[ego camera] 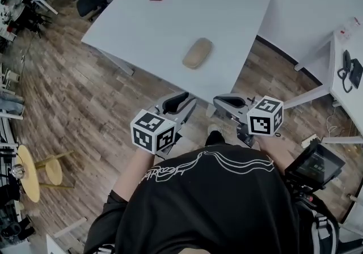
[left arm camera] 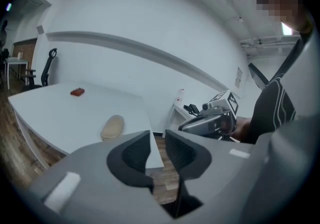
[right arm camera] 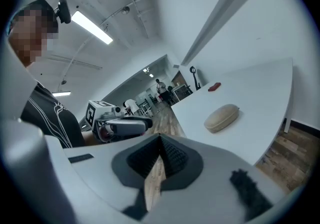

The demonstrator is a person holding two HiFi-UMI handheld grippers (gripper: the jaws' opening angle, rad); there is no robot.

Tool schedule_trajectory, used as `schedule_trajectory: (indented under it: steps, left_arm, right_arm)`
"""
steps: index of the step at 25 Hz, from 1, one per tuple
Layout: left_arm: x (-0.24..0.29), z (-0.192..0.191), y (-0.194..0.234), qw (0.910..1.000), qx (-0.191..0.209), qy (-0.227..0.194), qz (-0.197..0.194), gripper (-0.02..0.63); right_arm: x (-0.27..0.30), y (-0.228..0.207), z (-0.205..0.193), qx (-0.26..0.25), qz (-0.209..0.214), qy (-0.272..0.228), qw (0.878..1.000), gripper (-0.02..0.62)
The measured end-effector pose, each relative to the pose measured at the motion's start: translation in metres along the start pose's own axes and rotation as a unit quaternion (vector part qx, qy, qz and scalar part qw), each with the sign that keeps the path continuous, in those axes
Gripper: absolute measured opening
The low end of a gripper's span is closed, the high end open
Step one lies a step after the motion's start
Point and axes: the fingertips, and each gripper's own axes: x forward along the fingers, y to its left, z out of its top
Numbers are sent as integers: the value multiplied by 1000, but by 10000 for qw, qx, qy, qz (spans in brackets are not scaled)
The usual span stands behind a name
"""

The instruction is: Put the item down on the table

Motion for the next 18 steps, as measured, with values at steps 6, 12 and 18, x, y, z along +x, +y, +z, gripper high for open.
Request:
schedule_trajectory:
  steps: [6, 12, 18]
  left_arm:
    - [-54, -1, -45, 9992, 253, -317, -66, 6]
    - [-88, -23, -86, 9990, 189, -230, -335, 6]
    - [-93, -23, -89, 9988, 248, -310, -290, 6]
  right_arm:
    - [-15, 56, -13, -188, -10, -236, 9995, 5]
    - [-21, 117, -24, -731, 23, -219, 9971, 5]
    - [-21, 122, -30, -808, -91, -131, 9966, 5]
